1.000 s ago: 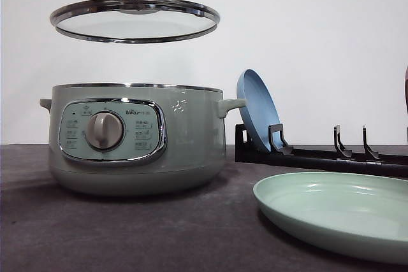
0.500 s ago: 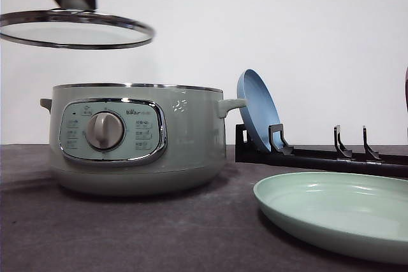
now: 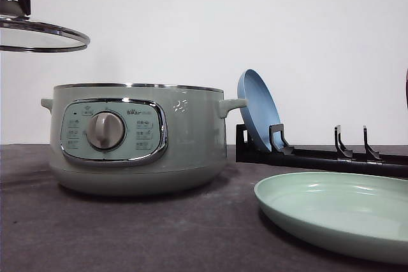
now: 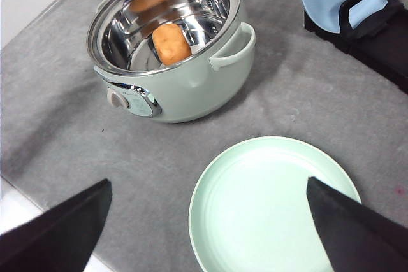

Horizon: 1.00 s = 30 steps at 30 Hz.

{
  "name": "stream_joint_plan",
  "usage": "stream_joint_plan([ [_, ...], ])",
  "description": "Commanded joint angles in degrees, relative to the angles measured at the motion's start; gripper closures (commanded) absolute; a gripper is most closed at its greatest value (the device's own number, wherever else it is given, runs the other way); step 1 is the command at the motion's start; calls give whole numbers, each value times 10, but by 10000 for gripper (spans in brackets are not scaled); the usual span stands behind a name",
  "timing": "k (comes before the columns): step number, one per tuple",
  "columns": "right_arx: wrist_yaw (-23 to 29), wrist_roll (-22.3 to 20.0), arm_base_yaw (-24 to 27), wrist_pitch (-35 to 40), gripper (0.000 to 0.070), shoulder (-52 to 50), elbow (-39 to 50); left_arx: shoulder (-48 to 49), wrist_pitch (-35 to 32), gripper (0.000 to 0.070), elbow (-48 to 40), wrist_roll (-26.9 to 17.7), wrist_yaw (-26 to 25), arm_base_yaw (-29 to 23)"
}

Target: Transfer potato from steamer to green plate

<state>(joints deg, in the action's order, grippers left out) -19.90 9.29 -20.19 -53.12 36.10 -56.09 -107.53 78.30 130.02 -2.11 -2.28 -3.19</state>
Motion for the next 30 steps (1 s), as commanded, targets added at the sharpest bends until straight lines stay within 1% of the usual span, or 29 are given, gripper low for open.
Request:
stream_joint_plan([
  [1, -8, 6, -4, 3, 82, 19, -7, 11, -13, 700, 25, -3, -5, -3],
  [3, -18, 5, -7, 3, 83, 48, -12, 11, -13, 700, 25, -3, -5, -4],
  [6, -28, -6, -18, 4, 82, 111, -31, 11, -13, 700, 25, -3, -5, -4],
  [9, -25, -21, -38, 6, 82, 189, -71, 11, -13, 700, 25, -5, -5, -4],
  [12, -26, -50, -59, 5, 83, 278, -134, 11, -12, 700, 25, -5, -5, -5],
  [19, -22, -99, -116, -16, 83, 505, -344, 11, -11, 700, 25, -5, -5, -10],
  [21, -19, -112, -129, -32, 83, 567, -410, 11, -10, 700, 25, -5, -5, -10],
  [25, 3, -138, -153, -86, 83, 697, -558, 11, -10, 700, 25, -8, -5, -10],
  [27, 9, -148, -162, -107, 83, 754, -625, 11, -10, 700, 25, -9, -5, -10],
  [30, 9, -150, -175, -113, 83, 825, -706, 11, -10, 700, 25, -9, -5, -10],
])
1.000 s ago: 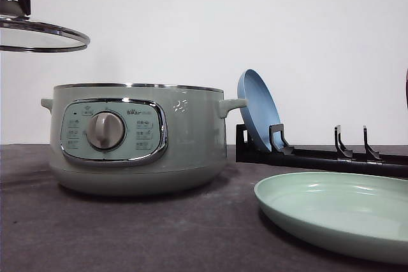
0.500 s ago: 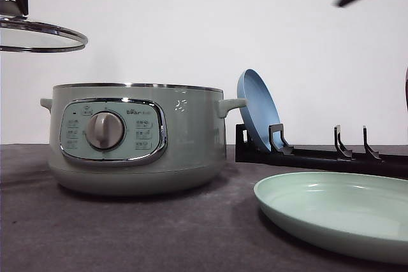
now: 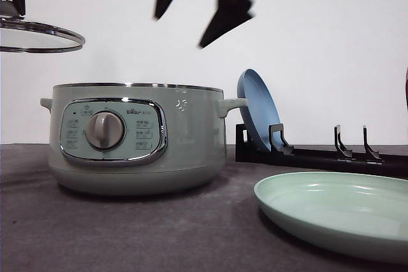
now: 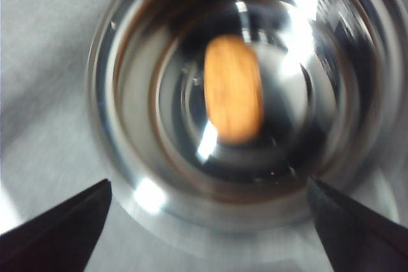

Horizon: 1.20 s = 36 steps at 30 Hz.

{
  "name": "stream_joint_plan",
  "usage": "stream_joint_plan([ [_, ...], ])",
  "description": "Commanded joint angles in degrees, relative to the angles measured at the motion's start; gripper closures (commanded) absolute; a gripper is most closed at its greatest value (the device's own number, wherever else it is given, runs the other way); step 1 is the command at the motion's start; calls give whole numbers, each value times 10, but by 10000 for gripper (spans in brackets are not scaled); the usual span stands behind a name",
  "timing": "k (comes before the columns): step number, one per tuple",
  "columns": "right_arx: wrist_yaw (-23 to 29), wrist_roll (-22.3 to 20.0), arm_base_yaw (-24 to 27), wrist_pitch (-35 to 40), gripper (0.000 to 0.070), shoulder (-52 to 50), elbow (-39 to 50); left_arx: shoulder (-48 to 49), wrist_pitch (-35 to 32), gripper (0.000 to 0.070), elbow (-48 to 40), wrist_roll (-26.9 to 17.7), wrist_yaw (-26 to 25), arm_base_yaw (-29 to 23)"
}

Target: Transfer potato from steamer to green plate

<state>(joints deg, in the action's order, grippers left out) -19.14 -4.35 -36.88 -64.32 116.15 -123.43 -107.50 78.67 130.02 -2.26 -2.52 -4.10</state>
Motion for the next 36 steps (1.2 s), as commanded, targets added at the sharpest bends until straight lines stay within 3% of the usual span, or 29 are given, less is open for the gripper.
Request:
stream_joint_plan([
  [1, 4, -18, -12, 1, 83, 43, -52, 11, -13, 700, 25, -7, -2, -1],
  [5, 44, -42, -27, 16, 83, 97, -98, 11, -13, 700, 25, -7, -2, -1],
  [12, 62, -69, -38, 51, 83, 155, -105, 11, -9, 700, 25, -8, -2, -1],
  [31, 61, -68, -40, 63, 83, 229, -105, 11, -4, 700, 25, -8, -2, -1],
  [33, 61, -68, -40, 64, 99, 233, -105, 11, -4, 700, 25, -8, -2, -1],
  [36, 61, -66, -40, 62, 197, 238, -105, 11, -4, 700, 25, -8, -2, -1],
])
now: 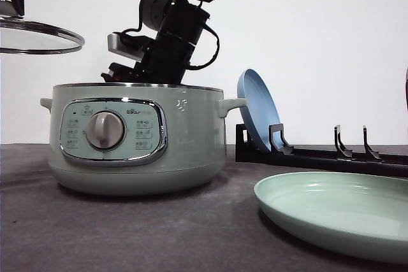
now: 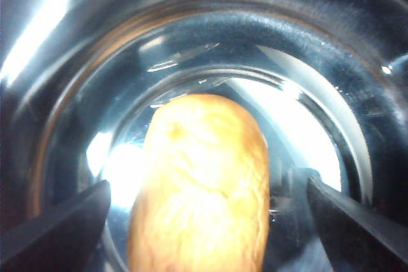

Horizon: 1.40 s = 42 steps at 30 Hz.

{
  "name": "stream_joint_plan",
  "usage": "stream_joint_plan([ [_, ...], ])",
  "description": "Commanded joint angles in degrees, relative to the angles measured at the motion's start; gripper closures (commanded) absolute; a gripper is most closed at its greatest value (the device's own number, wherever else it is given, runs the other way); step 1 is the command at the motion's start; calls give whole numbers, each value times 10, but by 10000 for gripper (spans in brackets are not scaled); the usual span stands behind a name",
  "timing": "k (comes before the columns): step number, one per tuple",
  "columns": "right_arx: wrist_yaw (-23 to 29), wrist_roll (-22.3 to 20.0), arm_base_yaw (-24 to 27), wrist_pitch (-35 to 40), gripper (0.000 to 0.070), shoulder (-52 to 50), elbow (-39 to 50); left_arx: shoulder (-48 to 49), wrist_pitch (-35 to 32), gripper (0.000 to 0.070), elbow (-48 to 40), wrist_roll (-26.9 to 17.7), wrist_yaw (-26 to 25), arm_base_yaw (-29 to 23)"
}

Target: Transfer potato from steamer to green plate

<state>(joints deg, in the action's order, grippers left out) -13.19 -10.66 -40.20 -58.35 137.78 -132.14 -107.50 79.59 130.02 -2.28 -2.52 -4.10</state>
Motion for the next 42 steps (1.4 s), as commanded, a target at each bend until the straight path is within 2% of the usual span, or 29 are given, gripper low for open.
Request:
stream_joint_plan([
  [1, 1, -3, -7, 1, 230, 23, -18, 11, -13, 700, 25, -7, -2, -1],
  [6, 2, 2, -10, 4, 391, 24, -18, 11, -14, 700, 25, -7, -2, -1],
  [8, 2, 2, -10, 4, 427, 23, -18, 11, -14, 700, 25, -7, -2, -1],
  [14, 2, 11, -10, -18, 432, -4, -22, 11, -14, 700, 25, -7, -2, -1],
  [19, 4, 10, -8, -87, 432, -50, -53, 11, -14, 700, 25, -7, -2, -1],
  [33, 17, 16, 21, -198, 432, -283, -50, 11, -14, 700, 25, -7, -3, -1],
  [38, 17, 17, 36, -201, 432, -403, 11, 11, -14, 700, 24, -7, -3, -1],
  [42, 27, 17, 47, -201, 432, -517, 108, 11, -16, 700, 24, -7, -3, -1],
])
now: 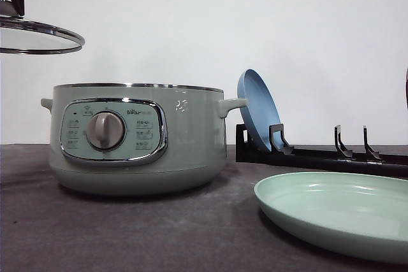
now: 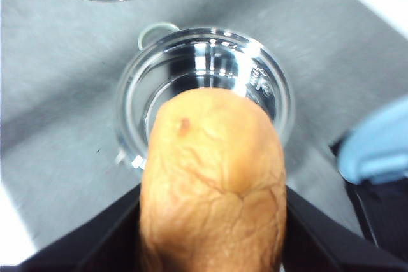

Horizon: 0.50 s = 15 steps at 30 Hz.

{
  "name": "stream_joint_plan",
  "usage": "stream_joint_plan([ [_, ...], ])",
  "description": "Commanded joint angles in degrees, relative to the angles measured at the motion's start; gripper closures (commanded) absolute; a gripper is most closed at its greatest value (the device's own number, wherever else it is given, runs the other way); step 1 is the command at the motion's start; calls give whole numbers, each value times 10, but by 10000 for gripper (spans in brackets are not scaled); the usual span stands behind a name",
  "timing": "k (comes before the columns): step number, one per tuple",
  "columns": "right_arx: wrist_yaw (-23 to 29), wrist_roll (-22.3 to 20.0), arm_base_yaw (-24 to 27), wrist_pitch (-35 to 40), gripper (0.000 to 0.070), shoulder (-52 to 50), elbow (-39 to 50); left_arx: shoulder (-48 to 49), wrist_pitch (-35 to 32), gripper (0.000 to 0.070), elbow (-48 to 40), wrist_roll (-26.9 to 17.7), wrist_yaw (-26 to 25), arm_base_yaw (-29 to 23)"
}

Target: Transfer potato from steamer to green plate

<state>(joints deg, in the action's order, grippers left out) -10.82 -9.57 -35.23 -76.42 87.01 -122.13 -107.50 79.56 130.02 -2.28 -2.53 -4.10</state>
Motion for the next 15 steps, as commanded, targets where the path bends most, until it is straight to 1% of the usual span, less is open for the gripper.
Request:
stream_joint_plan([
  [1, 9, 8, 1, -20, 432, -37, 35, 11, -16, 700, 24, -7, -3, -1],
  [3, 11, 17, 6, -16, 432, -94, 91, 11, -16, 700, 24, -7, -3, -1],
  [7, -11, 46, 11, 3, 432, -198, 205, 11, -18, 700, 24, -7, -3, -1],
  [12, -6, 94, 13, 14, 432, -301, 343, 11, -18, 700, 24, -7, -3, -1],
  [15, 5, 123, 13, 47, 432, -350, 429, 11, -18, 700, 24, -7, -3, 0],
])
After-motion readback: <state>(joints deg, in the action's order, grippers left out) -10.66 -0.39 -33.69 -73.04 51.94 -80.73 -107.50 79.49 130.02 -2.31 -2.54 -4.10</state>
